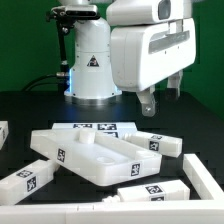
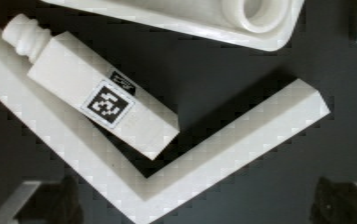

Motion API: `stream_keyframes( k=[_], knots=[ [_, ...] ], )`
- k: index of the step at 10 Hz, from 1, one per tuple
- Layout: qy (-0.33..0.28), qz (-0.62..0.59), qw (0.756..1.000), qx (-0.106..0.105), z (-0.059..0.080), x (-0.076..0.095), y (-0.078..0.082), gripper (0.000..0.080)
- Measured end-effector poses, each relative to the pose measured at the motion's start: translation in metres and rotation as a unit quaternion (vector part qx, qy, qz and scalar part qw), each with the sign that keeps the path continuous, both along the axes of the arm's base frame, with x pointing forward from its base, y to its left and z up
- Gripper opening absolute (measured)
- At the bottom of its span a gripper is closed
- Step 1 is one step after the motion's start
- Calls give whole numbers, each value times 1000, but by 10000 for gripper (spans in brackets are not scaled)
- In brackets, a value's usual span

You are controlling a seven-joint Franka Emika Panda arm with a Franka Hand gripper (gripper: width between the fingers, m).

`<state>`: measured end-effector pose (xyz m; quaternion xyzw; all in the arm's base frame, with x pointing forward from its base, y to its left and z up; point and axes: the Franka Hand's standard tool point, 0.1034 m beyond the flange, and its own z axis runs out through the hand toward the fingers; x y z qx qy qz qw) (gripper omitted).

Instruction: Assemble desk

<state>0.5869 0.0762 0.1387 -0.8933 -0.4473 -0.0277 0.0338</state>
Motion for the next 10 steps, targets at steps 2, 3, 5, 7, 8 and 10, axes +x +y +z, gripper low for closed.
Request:
stream_keyframes(
  k=[2,3,5,7,8,10],
  knots=[
    [-1,-18,1000,0,-7,-11,8,651],
    [-1,-23,1000,0,-20,-36,19,651],
    [-8,-43,999,-1,-27,-65,28,651],
    [-8,-43,999,-1,-28,-65,27,651],
    [-8,-43,999,-1,-29,-65,27,651],
    [-34,-50,998,5,-43,-79,33,651]
  ],
)
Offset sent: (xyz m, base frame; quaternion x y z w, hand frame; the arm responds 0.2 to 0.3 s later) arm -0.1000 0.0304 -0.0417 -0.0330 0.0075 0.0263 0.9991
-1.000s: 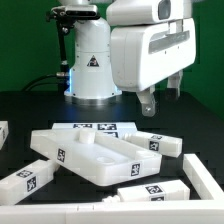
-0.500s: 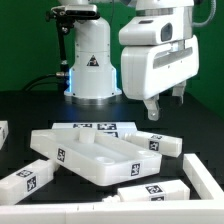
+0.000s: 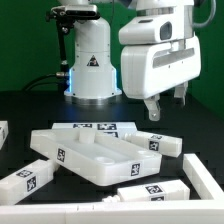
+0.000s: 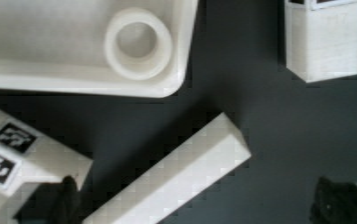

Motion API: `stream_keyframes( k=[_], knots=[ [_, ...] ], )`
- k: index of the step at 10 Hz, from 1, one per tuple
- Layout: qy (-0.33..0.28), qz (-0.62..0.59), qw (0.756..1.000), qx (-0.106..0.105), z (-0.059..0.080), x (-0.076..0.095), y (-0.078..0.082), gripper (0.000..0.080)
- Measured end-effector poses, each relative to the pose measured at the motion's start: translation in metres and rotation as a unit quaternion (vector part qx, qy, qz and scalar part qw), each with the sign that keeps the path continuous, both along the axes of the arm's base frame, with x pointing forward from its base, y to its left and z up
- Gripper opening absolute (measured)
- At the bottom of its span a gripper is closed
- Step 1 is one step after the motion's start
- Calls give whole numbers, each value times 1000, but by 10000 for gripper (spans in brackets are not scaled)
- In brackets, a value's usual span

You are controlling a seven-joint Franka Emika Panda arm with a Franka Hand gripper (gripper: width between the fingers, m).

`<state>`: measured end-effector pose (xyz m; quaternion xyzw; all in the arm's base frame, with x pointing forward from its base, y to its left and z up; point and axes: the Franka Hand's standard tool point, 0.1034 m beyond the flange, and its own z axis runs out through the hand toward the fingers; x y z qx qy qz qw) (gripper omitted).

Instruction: Assemble desk

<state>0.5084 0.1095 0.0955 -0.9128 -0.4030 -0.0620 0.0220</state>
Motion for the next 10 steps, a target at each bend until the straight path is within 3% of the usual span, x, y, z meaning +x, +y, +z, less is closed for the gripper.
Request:
stream_keyframes(
  k=[1,2,3,4,7,10],
  knots=[
    [0,-3,1000,2,-19,-31,7,651],
    [-6,3,1000,5,-36,-50,12,651],
    [-11,2,1000,9,-53,-58,12,651],
    [-23,-2,1000,14,-61,-58,12,651],
    [-17,-1,1000,13,-64,-60,12,651],
    [-16,-2,1000,20,-85,-75,29,651]
  ],
)
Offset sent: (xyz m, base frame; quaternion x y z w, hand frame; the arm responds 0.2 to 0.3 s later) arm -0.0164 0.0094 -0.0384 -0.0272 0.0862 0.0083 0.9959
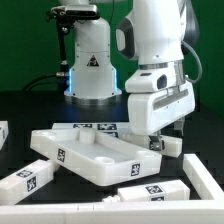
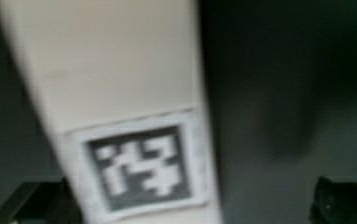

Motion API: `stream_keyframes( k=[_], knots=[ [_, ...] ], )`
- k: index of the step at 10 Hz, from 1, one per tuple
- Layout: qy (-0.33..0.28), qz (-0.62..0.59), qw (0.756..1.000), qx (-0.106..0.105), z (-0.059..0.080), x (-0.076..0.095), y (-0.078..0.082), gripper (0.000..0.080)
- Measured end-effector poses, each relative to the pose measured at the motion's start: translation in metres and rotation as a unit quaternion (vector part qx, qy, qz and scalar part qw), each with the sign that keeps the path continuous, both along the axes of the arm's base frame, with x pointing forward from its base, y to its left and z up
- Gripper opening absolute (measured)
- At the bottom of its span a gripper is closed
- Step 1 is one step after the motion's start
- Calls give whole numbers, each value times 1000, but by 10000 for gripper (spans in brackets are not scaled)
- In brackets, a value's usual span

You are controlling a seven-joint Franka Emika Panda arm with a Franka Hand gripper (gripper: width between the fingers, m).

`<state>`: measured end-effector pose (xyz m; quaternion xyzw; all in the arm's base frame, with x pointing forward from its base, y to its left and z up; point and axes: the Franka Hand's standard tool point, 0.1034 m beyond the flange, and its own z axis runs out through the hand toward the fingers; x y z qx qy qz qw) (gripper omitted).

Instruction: Assemble desk

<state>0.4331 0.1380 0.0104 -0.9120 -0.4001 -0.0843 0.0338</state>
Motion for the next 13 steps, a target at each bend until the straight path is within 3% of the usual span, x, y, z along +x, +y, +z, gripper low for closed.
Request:
stream_keyframes(
  k=[1,2,3,5,7,9,13],
  knots=[
    [-1,-1,1000,0,1,2,-1,651],
    [-1,-1,1000,0,0,1,-2,520],
    [-1,-1,1000,0,0,1,-2,520],
    [0,-8,1000,0,1,2,-3,283],
    [3,-81,997,10,5,6,-5,284],
    [30,-254,966,37,2,1,1,284],
    [34,-285,956,55,1,-8,24,284]
  ],
)
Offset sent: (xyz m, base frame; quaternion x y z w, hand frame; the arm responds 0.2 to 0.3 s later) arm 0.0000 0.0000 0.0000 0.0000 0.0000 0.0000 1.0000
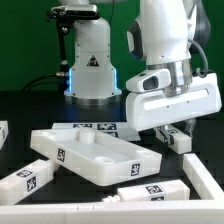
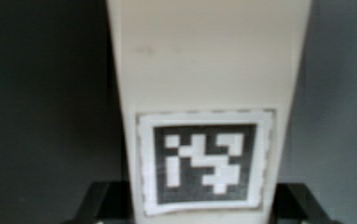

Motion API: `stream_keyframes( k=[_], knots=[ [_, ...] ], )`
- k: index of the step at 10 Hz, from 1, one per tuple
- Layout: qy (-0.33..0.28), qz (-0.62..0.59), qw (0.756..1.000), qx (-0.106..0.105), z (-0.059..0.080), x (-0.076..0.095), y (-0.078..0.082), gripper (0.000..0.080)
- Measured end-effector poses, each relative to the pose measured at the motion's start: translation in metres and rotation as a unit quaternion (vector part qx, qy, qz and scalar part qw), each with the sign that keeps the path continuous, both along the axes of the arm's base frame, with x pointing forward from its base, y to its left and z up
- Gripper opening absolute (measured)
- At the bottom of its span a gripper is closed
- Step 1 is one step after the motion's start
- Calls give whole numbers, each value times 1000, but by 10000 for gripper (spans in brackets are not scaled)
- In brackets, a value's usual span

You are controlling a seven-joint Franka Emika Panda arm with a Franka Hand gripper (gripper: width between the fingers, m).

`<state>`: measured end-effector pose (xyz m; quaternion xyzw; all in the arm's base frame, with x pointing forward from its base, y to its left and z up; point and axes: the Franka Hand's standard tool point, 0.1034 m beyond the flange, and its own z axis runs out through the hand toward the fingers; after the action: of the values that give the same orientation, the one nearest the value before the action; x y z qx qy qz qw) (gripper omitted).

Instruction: Assemble desk

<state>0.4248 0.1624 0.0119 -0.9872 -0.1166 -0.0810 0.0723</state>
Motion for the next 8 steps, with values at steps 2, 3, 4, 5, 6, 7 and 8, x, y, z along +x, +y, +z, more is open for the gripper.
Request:
stream_keyframes(
  k=[2,3,4,5,6,7,8],
  knots=[
    [-7,-4,1000,4,0,-1,8,284],
    [-7,-3,1000,4,0,-1,8,284],
    [-7,-3,1000,4,0,-1,8,361],
    [-7,-3,1000,4,0,-1,8,361],
    [-7,-3,1000,4,0,-1,8,546],
    [-7,-4,1000,3,1,0,7,620],
    [13,1,1000,0,11,6,-1,620]
  ],
)
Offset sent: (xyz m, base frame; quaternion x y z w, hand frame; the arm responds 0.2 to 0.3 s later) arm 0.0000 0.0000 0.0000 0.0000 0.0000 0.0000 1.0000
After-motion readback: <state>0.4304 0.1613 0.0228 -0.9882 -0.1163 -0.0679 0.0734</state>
